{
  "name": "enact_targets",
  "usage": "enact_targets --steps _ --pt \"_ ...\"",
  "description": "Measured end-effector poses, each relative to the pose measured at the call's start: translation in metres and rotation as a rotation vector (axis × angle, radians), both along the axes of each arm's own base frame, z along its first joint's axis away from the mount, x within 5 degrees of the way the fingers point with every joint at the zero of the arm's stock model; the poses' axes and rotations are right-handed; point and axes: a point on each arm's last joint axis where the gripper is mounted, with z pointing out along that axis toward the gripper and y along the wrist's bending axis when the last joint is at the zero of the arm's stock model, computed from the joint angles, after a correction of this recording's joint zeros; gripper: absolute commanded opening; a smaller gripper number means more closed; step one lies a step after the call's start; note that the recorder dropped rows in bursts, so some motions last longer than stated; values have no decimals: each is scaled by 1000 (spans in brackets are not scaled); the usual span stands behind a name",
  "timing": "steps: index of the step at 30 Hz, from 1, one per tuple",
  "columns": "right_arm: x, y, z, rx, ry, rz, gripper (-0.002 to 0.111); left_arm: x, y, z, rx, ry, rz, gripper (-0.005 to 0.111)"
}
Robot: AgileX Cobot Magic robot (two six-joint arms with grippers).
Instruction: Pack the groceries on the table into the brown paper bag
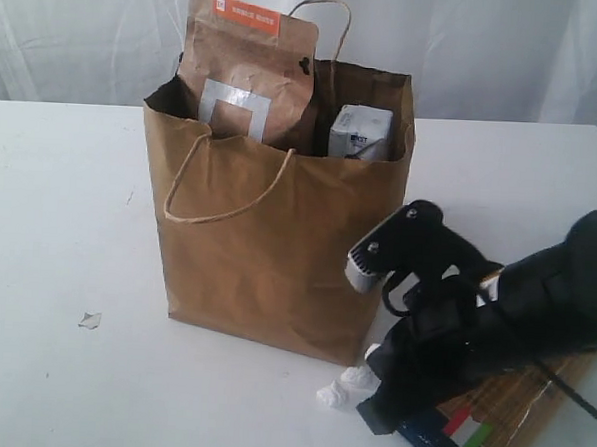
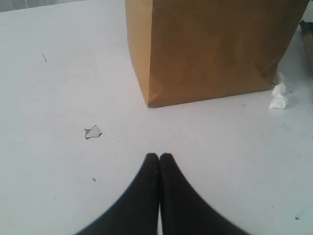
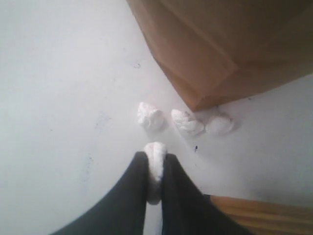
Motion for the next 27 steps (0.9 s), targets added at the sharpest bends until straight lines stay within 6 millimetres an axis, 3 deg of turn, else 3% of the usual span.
enact_targets --steps 7,10,12,18,24,27 --pt "-46 -29 105 241 -338 21 0 0 0 0 0 0 0 0" --pt "-39 -27 156 311 -511 18 0 0 0 0 0 0 0 0" --pt "-23 -18 176 311 -549 23 0 0 0 0 0 0 0 0" --pt "36 23 175 219 -454 57 0 0 0 0 0 0 0 0" --pt "50 33 159 173 -384 70 2 0 0 0 0 0 0 0" --pt "53 35 154 163 -369 72 15 0 0 0 0 0 0 0"
